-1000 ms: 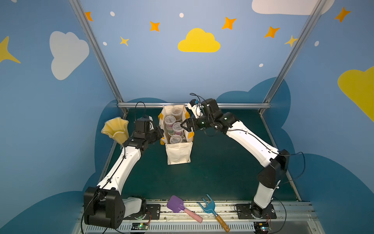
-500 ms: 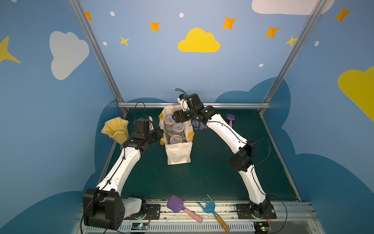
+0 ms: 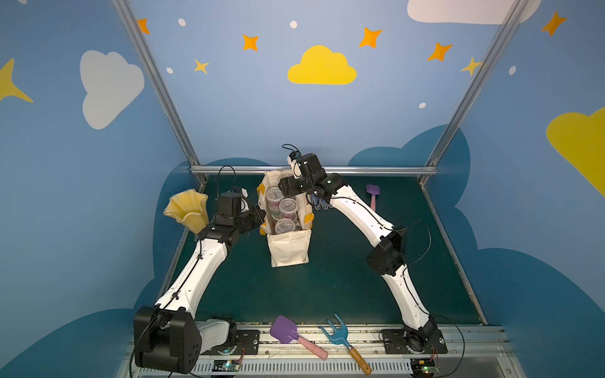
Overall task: Take out the seed jars from the canvas bag
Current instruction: Pick up the seed jar from the canvas bag.
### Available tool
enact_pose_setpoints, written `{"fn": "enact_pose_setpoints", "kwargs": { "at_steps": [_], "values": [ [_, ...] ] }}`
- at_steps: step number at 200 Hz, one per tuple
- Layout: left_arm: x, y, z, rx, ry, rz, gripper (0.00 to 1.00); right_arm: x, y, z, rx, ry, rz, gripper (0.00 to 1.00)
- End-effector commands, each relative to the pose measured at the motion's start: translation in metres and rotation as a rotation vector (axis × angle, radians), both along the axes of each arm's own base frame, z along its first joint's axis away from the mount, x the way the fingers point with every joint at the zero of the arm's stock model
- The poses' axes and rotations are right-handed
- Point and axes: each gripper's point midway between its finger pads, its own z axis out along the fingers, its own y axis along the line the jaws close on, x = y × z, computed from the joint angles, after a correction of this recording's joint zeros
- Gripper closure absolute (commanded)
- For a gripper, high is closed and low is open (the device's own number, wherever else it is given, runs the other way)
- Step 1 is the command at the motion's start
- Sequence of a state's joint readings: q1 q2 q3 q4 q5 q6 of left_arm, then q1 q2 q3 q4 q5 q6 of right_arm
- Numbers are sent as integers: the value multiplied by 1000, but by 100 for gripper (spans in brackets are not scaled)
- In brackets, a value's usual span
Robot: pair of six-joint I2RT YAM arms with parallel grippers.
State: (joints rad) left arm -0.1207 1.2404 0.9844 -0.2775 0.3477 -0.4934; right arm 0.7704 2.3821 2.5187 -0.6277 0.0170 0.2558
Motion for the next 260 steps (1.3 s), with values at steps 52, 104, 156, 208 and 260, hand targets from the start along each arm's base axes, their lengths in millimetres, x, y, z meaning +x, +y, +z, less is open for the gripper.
{"fn": "enact_pose_setpoints", "kwargs": {
  "at_steps": [52,104,156,208,260],
  "values": [
    [-11,-16,14,-53,-25,-82,96,20,16,1,54,-60,-49,12],
    [-12,-18,15,-65,-24,-90,95,28,15,-8,39,-70,-67,12],
    [-13,-19,12,-71,-17,-93,95,37,11,-18,36,-65,-108,15],
    [-13,-19,11,-71,-17,-94,96,46,6,-17,60,-72,-142,40],
    [-12,-19,9,-72,-16,-91,96,44,4,-5,83,-75,-128,44]
  ]
}}
